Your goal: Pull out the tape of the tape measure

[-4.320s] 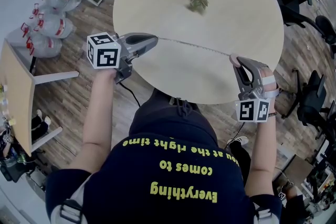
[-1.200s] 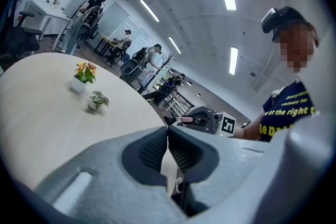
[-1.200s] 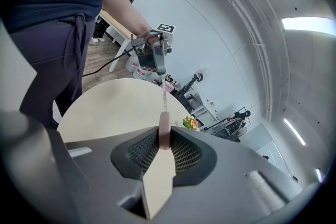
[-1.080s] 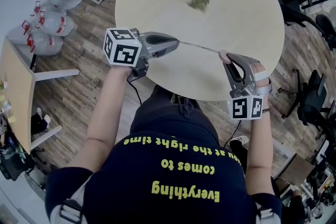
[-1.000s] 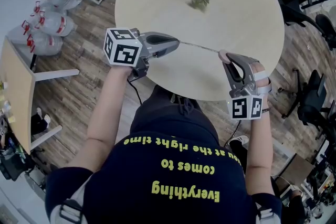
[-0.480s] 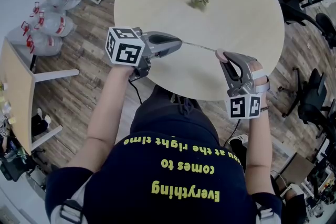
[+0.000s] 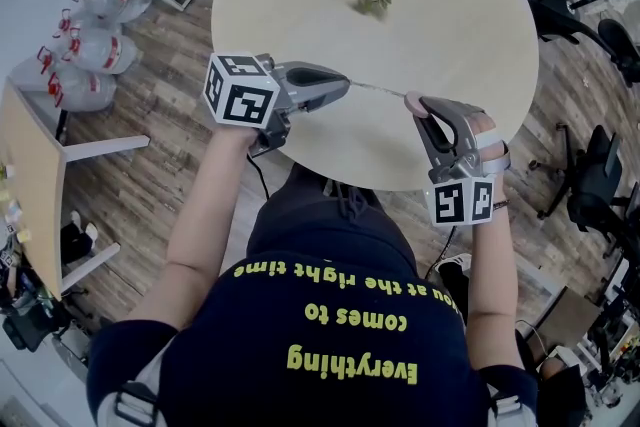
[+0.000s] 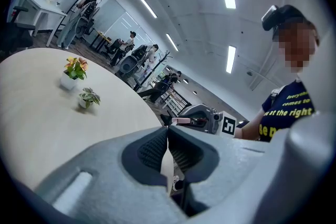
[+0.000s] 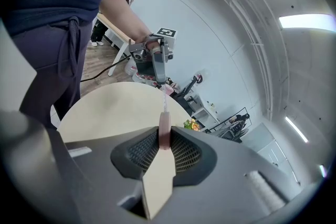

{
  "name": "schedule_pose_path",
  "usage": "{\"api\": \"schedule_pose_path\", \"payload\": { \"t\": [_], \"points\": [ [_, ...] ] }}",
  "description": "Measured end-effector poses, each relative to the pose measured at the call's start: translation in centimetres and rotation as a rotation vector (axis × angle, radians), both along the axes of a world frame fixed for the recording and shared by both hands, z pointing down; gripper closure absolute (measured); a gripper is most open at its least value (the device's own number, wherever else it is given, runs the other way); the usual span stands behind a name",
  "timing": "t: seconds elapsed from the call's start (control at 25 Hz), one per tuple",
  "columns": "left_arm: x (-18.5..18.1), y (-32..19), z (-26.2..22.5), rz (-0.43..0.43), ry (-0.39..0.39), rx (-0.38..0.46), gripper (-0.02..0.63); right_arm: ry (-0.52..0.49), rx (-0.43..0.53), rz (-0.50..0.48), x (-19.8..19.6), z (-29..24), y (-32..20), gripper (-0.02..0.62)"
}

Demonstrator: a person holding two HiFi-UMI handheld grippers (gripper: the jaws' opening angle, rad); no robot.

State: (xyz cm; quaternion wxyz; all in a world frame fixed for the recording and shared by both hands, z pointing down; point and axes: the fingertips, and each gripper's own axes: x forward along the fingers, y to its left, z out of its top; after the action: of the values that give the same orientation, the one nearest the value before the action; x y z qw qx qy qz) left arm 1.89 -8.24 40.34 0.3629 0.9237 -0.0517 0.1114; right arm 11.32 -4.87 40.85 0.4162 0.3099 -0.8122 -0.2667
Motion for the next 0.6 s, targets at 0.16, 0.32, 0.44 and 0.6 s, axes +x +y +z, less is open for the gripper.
{"api": "schedule_pose_path", "payload": {
  "t": [0.16,0.32,0.44,0.6],
  "points": [
    [0.4,0.1,0.0,0.004,-0.001,0.0,0.598,-0.002,-0.002,0.001,0.0,0.0,0.0,0.512],
    [0.8,0.7,-0.2,0.015,-0.002,0.001,0.598,-0.004,-0.001,0.003,0.1,-0.1,0.4,0.512],
    [0.9,0.8,-0.2,0.02,-0.002,0.002,0.598,-0.008,0.0,0.001,-0.1,-0.2,0.4,0.512],
    [1.2,0.9,-0.2,0.027,-0.003,0.004,0.598,-0.011,0.0,-0.003,-0.4,-0.2,0.5,0.512]
  ]
}}
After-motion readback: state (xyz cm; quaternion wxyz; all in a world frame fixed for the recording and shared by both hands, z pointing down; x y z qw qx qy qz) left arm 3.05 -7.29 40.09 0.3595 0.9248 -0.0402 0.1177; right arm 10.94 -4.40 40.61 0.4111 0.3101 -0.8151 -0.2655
